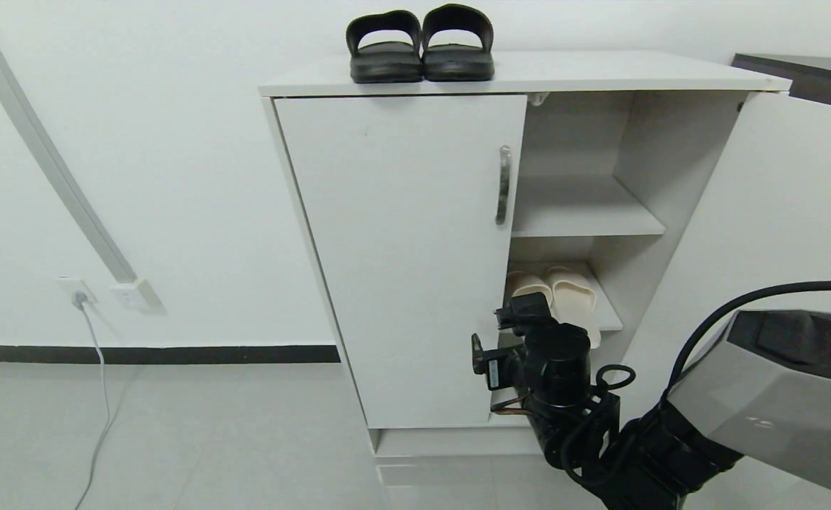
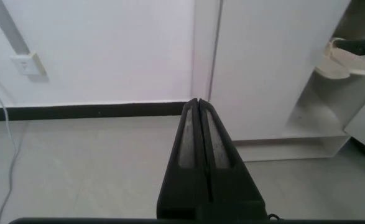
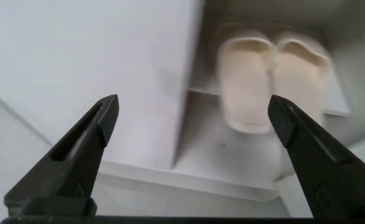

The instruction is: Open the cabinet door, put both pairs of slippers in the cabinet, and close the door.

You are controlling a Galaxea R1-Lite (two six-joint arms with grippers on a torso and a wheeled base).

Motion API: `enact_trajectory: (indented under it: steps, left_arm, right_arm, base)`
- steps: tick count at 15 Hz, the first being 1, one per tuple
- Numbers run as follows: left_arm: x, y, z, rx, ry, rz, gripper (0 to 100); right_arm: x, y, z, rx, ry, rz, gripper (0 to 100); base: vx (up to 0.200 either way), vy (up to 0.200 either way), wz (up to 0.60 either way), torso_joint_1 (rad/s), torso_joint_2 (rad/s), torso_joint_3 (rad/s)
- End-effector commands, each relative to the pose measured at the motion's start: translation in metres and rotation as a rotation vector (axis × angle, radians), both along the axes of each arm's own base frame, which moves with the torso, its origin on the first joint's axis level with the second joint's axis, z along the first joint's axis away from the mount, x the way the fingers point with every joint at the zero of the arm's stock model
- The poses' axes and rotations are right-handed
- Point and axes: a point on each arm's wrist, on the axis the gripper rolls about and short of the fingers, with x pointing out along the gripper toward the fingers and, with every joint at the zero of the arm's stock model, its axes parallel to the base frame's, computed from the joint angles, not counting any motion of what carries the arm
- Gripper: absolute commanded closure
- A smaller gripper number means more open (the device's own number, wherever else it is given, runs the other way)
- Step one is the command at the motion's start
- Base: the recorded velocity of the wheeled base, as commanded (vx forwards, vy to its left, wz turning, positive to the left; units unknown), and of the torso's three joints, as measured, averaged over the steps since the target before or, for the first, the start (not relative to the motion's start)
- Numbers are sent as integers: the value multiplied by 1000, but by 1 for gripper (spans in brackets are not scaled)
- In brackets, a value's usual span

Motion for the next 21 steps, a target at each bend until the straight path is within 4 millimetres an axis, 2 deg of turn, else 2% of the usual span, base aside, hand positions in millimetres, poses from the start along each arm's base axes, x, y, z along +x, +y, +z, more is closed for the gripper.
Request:
enact_trajectory:
  steps: [1,7,21]
  left_arm:
    - [0,0,0,0,1,0,100]
    - [0,0,0,-2,1,0,100]
    - [0,0,0,-5,1,3,100]
  right_arm:
    - [0,0,-1,-1,2,-1,0]
    - [0,0,-1,-1,2,-1,0]
    - [-3,-2,-2,8,-7,4,0]
  base:
    - [0,200,0,7,-2,2]
    - [0,200,0,1,4,3]
    - [0,0,0,0,0,0]
